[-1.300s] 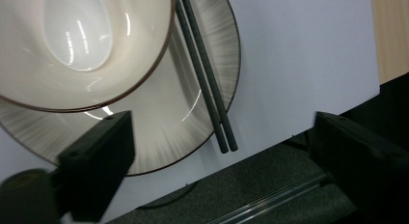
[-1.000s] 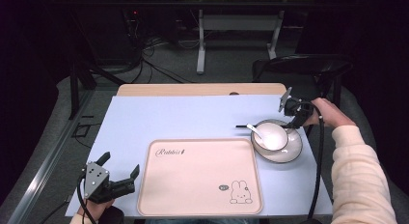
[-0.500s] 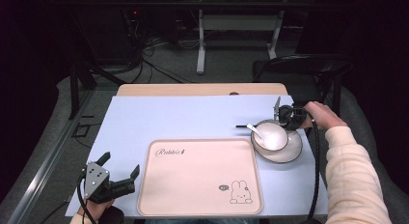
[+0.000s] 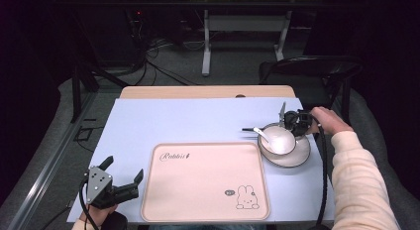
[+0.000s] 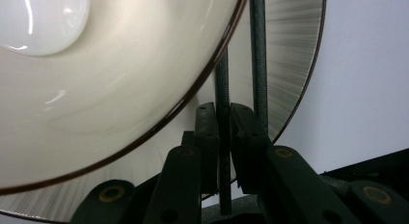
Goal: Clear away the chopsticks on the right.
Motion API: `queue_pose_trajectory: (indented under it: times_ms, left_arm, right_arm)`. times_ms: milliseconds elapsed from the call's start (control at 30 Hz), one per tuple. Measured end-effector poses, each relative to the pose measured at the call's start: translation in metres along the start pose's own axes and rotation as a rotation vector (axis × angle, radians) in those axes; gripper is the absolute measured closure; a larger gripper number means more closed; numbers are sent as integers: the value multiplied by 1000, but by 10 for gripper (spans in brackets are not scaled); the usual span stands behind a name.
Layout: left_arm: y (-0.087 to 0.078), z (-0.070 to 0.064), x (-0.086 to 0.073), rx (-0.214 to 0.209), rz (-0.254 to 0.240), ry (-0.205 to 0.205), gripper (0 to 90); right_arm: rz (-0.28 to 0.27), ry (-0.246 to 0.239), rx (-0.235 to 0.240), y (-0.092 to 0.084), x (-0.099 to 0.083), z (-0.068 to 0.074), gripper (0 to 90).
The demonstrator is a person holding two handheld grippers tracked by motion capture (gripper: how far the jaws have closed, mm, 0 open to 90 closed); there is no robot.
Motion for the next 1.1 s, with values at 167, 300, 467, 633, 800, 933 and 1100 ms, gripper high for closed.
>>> queue_pose_trajectory:
  times_ms: [167,300,467,633,800,933,1100]
  left_arm:
    - [0,0,0,0,0,3,0]
    - [1,-1,0,-1,1,1,0]
    - [1,-1,0,-1,1,0,0]
    - [1,-1,0,-2,5,8,0]
    - [1,-1,0,-2,5,11,0]
    - [1,-1,0,-1,5,8,0]
    - [1,-2,0,-2,5,8,0]
  right_arm:
    - [-27,-3,14,3,0,-1,845]
    - [-32,15,20,3,-2,1,848]
    - [-57,6,14,-1,-2,-1,848]
    - [-112,41,-7,-15,-2,-1,849]
    - [-104,77,-29,-30,-4,-4,849]
    - [-104,77,-29,-30,-4,-4,849]
    - [-107,134,-84,-51,-6,-5,849]
Point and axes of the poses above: each handheld gripper's, and its own axes: y roughly forward along the jaws, x roughly out of its top, z roughly to its left, the point moved 4 cm from there along y, roughly forward along the jaws
